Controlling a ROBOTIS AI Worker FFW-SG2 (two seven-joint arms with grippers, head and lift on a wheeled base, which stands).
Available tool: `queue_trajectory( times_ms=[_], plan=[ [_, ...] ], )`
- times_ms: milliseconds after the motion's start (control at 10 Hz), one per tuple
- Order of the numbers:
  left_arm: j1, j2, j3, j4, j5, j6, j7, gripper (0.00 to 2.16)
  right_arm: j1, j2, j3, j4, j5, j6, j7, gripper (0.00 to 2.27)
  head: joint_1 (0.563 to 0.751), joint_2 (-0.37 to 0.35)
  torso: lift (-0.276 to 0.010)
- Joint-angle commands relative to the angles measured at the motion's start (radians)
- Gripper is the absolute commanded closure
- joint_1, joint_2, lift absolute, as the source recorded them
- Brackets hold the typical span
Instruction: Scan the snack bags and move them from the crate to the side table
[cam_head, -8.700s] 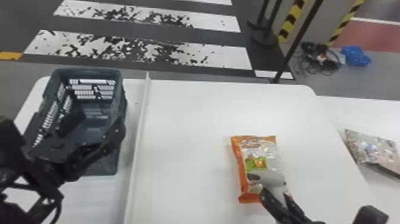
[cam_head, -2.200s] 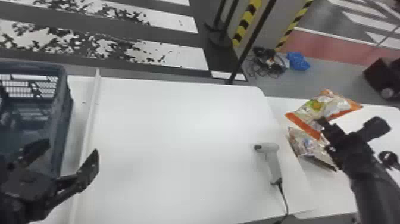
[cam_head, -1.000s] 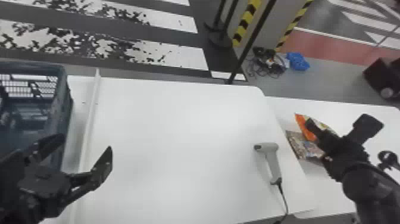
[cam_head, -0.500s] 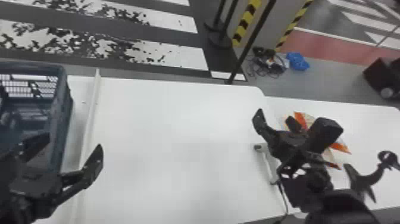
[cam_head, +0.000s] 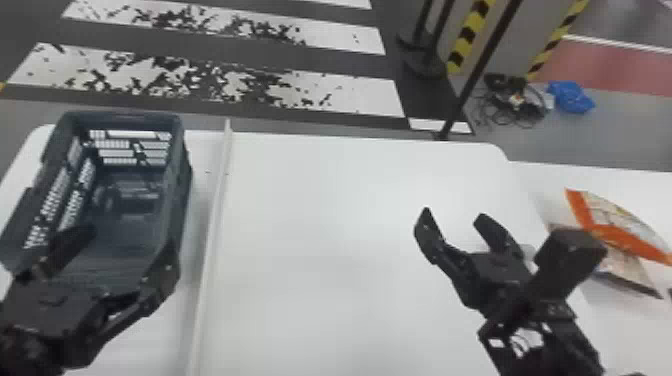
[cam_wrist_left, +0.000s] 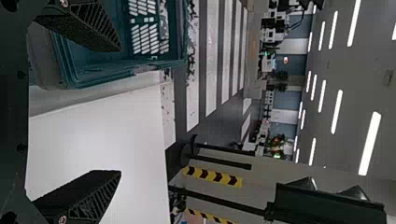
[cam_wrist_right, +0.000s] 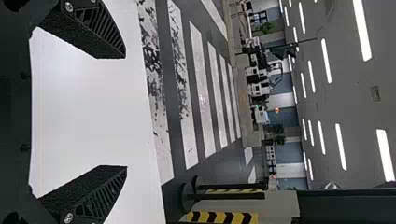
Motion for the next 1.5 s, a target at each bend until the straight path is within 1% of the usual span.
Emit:
queue_trajectory(
  times_ms=[0, 100, 200, 300, 400, 500, 600, 800, 1100, 1400],
  plan=[
    [0.062, -0.006, 0.03, -0.006, 0.008, -0.118, 0.013, 0.05, 0.066, -0.001, 0.021, -0.025, 0.013, -0.024, 0.004, 0.09, 0.695, -0.123, -0.087],
    [0.121, -0.006, 0.028, -0.026, 0.006, -0.142, 0.043, 0.05, 0.129, 0.001, 0.021, -0.042, 0.013, -0.058, 0.005, 0.09, 0.695, -0.102, -0.087],
    [0.172, -0.006, 0.017, -0.025, 0.006, -0.198, 0.046, 0.05, 0.185, 0.001, 0.02, -0.049, 0.012, -0.107, 0.005, 0.08, 0.695, -0.08, -0.087],
    [0.203, -0.006, 0.007, -0.026, 0.006, -0.21, 0.072, 0.05, 0.225, 0.001, 0.023, -0.052, 0.013, -0.137, 0.021, 0.06, 0.695, -0.082, -0.087],
    [0.236, -0.006, -0.001, -0.032, 0.006, -0.25, 0.076, 0.05, 0.265, -0.001, 0.037, -0.052, 0.035, -0.208, 0.021, 0.06, 0.695, -0.083, -0.087],
    [0.256, -0.006, -0.013, -0.039, 0.005, -0.25, 0.086, 0.05, 0.293, -0.004, 0.04, -0.052, 0.035, -0.232, 0.021, 0.06, 0.695, -0.084, -0.087],
    [0.263, -0.006, -0.026, -0.039, 0.003, -0.247, 0.098, 0.05, 0.317, -0.013, 0.041, -0.057, 0.035, -0.232, 0.021, 0.06, 0.695, -0.09, -0.087],
    [0.273, -0.004, -0.029, -0.037, -0.001, -0.24, 0.107, 0.05, 0.35, -0.034, 0.054, -0.062, 0.036, -0.232, 0.019, 0.06, 0.695, -0.101, -0.087],
    [0.281, 0.002, -0.018, -0.048, 0.005, -0.24, 0.101, 0.05, 0.362, -0.039, 0.04, -0.062, 0.038, -0.239, 0.014, 0.06, 0.695, -0.091, -0.087],
    [0.289, 0.005, -0.021, -0.045, 0.01, -0.231, 0.089, 0.05, 0.368, -0.039, 0.035, -0.063, 0.035, -0.266, 0.013, 0.06, 0.695, -0.107, -0.087]
  ],
)
